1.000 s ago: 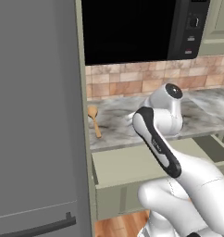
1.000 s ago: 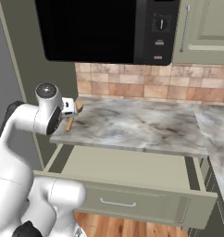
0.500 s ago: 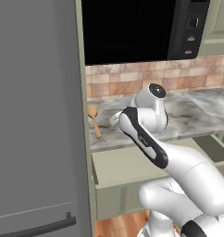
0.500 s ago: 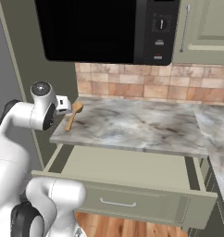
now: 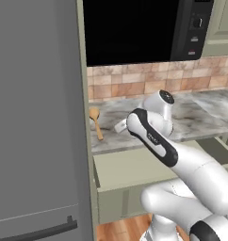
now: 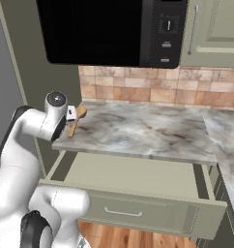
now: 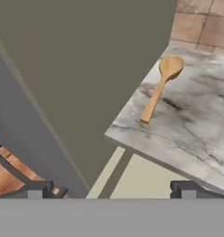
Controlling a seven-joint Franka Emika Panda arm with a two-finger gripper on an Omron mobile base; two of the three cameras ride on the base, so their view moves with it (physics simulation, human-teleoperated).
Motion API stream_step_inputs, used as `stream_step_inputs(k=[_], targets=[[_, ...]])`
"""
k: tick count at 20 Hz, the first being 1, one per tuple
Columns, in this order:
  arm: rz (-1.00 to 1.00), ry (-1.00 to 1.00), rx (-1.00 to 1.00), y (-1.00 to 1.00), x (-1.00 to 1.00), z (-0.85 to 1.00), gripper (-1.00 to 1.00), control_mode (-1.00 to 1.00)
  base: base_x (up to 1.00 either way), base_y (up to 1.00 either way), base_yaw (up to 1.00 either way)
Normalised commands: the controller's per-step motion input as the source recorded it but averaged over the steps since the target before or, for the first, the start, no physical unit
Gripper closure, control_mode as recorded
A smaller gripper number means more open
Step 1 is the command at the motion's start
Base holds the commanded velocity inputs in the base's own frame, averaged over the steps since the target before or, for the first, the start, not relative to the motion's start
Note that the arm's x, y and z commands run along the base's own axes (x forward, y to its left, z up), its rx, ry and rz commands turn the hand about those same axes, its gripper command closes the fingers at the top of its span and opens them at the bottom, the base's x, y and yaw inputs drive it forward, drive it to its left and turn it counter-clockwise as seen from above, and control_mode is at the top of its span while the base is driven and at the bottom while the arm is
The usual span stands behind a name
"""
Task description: Organize the utensils by type. Pick up the wooden spoons from the counter and place them in the open cabinet. Then pick up the metallic utensils from the counter and place them in the open drawer.
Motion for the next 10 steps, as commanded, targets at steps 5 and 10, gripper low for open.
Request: stream_step_inputs(k=[5, 10], targets=[[0.18, -0.01, 0.02, 0.0, 0.05, -0.16, -1.0, -1.0, 0.0, 0.0, 0.0], [0.13, 0.0, 0.0, 0.06, 0.39, 0.0, -1.0, -1.0, 0.0, 0.0, 0.0]])
